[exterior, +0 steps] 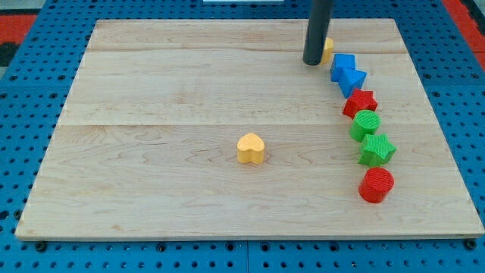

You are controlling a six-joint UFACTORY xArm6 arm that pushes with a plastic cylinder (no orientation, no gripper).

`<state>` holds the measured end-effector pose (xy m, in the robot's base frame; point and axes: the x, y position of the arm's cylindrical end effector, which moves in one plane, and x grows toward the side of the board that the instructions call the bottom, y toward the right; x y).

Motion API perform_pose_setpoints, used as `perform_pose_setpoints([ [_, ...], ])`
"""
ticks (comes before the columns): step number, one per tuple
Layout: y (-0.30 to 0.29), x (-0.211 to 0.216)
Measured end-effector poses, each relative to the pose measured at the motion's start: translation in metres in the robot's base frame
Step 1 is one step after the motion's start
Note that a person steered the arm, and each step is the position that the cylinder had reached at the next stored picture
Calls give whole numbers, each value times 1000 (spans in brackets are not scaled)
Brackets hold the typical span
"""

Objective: Move the yellow hexagon above the blue cube

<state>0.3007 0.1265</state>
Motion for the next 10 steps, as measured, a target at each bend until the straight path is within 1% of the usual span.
perform_pose_setpoints([
  [1,8,-25],
  [2,-25,-38],
  [3,-32,-61],
  [4,-4,-73],
  [5,29,-71],
  [8,23,-27],
  [9,-37,-25],
  [10,-110,29],
])
